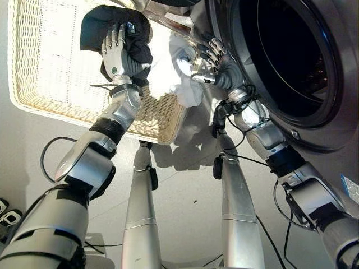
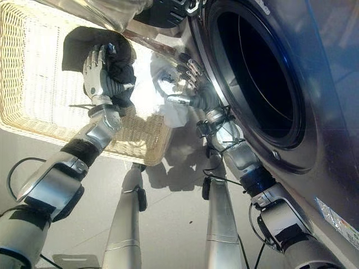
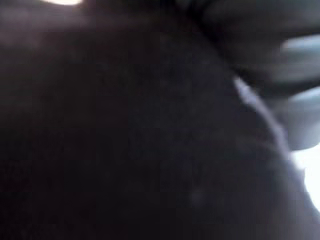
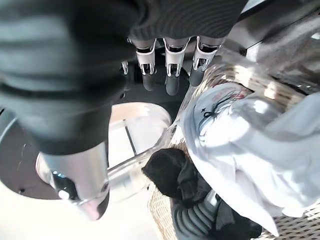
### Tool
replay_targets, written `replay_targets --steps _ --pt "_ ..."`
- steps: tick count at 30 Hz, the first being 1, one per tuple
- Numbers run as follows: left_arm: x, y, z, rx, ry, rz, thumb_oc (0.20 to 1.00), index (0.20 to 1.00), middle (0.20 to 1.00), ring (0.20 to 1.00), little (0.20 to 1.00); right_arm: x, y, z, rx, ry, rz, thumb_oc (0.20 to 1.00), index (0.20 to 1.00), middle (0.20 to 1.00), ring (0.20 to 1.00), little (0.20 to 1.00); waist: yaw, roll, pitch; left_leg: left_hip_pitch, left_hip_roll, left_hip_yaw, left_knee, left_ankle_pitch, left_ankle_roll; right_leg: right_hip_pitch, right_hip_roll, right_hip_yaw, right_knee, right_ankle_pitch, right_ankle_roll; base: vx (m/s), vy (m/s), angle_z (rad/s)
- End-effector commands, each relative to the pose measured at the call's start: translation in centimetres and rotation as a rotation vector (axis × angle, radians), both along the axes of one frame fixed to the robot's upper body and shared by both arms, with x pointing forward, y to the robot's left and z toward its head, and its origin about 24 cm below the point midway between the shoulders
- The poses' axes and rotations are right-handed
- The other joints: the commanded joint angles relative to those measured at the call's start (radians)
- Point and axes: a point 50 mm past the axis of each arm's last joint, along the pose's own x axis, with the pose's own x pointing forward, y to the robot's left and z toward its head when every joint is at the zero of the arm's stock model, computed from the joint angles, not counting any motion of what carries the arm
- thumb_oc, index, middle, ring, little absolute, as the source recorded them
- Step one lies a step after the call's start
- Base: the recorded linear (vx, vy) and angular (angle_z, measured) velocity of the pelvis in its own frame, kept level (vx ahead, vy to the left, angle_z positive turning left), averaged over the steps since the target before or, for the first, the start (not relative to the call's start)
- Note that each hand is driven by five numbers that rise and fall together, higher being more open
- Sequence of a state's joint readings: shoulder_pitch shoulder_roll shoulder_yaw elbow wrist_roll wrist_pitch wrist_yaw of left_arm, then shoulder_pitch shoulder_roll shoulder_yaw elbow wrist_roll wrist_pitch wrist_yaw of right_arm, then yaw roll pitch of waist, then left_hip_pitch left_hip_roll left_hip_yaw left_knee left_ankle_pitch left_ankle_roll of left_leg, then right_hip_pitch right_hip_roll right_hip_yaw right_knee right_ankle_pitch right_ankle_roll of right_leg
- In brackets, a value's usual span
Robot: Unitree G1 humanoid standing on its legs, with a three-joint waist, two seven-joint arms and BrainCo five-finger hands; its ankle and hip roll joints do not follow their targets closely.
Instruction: Put the clothes into the washing machine.
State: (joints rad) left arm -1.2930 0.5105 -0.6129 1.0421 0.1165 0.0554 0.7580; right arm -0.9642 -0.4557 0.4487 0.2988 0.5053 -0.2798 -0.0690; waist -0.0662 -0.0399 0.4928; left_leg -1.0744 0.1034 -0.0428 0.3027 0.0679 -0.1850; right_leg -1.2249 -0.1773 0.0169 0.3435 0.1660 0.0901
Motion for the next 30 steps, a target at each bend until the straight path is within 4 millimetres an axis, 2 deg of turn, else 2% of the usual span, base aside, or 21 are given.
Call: replay_targets --steps 1,2,3,4,5,13,23,26,27,28,30 --pt "0.1 2.7 0.6 -0.087 0.067 0.091 1.000 1.000 1.000 1.000 1.000 -1.6 0.8 2.7 0.034 -0.138 0.081 1.000 1.000 1.000 1.000 1.000 -0.013 0.015 0.027 -0.013 -0.030 -0.026 -0.029 0.067 0.032 0.046 0.017 -0.043 -0.015 0.010 0.081 0.00 0.000 0.00" --pt "0.2 2.9 0.4 -0.098 0.102 0.096 1.000 1.000 1.000 1.000 1.000 -1.6 0.9 2.9 0.035 -0.140 0.083 1.000 1.000 1.000 1.000 1.000 -0.014 0.014 0.027 -0.013 -0.029 -0.026 -0.031 0.067 0.032 0.046 0.019 -0.043 -0.016 0.009 0.080 0.00 0.000 0.00" --pt "0.3 3.2 0.2 -0.114 0.132 0.104 0.787 0.787 0.787 0.787 0.787 -1.6 0.9 3.0 0.037 -0.142 0.085 1.000 1.000 1.000 1.000 1.000 -0.014 0.013 0.027 -0.013 -0.029 -0.025 -0.033 0.068 0.032 0.046 0.020 -0.043 -0.018 0.008 0.079 0.00 0.000 0.00" --pt "0.3 3.3 0.1 -0.122 0.146 0.108 0.674 0.674 0.674 0.674 0.674 -1.6 0.9 3.0 0.037 -0.143 0.085 1.000 1.000 1.000 1.000 1.000 -0.015 0.013 0.027 -0.013 -0.029 -0.024 -0.034 0.068 0.031 0.046 0.021 -0.043 -0.018 0.008 0.079 0.00 0.000 0.00" --pt "0.4 3.6 -0.1 -0.136 0.181 0.103 0.200 0.200 0.200 0.200 0.200 -1.5 1.0 3.2 0.040 -0.146 0.086 1.000 1.000 1.000 1.000 1.000 -0.015 0.013 0.027 -0.015 -0.028 -0.025 -0.033 0.068 0.030 0.046 0.022 -0.042 -0.018 0.006 0.078 0.00 0.000 0.00" --pt "0.7 3.5 -0.6 -0.156 0.262 0.054 0.200 0.200 0.200 0.200 0.200 -1.8 1.4 3.6 0.045 -0.157 0.104 1.000 1.000 1.000 1.000 1.000 -0.019 0.012 0.027 -0.012 -0.028 -0.018 -0.046 0.066 0.033 0.046 0.029 -0.042 -0.028 0.006 0.076 0.00 0.000 0.00" --pt "0.4 3.0 -0.8 -0.249 0.150 -0.077 0.200 0.200 0.200 0.200 0.200 -2.3 1.3 3.1 0.067 -0.144 0.126 1.000 1.000 1.000 1.000 1.000 -0.014 0.015 0.027 -0.011 -0.029 -0.019 -0.052 0.061 0.037 0.045 0.030 -0.046 -0.027 0.000 0.073 0.00 0.000 0.00" --pt "0.1 2.3 0.2 -0.348 0.022 -0.214 0.200 0.200 0.200 0.200 0.200 -2.3 1.3 3.0 0.080 -0.119 0.152 1.000 1.000 1.000 1.000 1.000 -0.012 0.014 0.027 -0.010 -0.027 -0.020 -0.054 0.062 0.038 0.045 0.031 -0.047 -0.024 -0.001 0.071 0.00 0.000 0.00" --pt "-0.5 1.2 1.3 -0.421 -0.094 -0.376 0.200 0.200 0.200 0.200 0.200 -2.4 1.2 2.7 0.098 -0.089 0.181 1.000 1.000 1.000 1.000 1.000 -0.008 0.015 0.027 -0.011 -0.025 -0.021 -0.055 0.060 0.039 0.044 0.030 -0.048 -0.024 -0.004 0.071 0.00 0.000 0.00" --pt "-0.5 1.2 1.2 -0.421 -0.094 -0.377 0.200 0.200 0.200 0.200 0.200 -2.4 1.2 2.7 0.098 -0.089 0.181 1.000 1.000 1.000 1.000 1.000 -0.009 0.016 0.027 -0.010 -0.025 -0.021 -0.055 0.059 0.039 0.045 0.030 -0.049 -0.024 -0.004 0.071 0.00 0.000 0.00" --pt "-1.6 -0.7 2.1 -0.475 -0.220 -0.574 0.200 0.200 0.200 0.200 0.200 -2.7 1.1 2.2 0.119 -0.072 0.201 1.000 1.000 1.000 1.000 1.000 -0.001 0.019 0.027 -0.014 -0.028 -0.026 -0.060 0.057 0.042 0.043 0.031 -0.050 -0.027 -0.006 0.072 0.00 0.000 0.00"
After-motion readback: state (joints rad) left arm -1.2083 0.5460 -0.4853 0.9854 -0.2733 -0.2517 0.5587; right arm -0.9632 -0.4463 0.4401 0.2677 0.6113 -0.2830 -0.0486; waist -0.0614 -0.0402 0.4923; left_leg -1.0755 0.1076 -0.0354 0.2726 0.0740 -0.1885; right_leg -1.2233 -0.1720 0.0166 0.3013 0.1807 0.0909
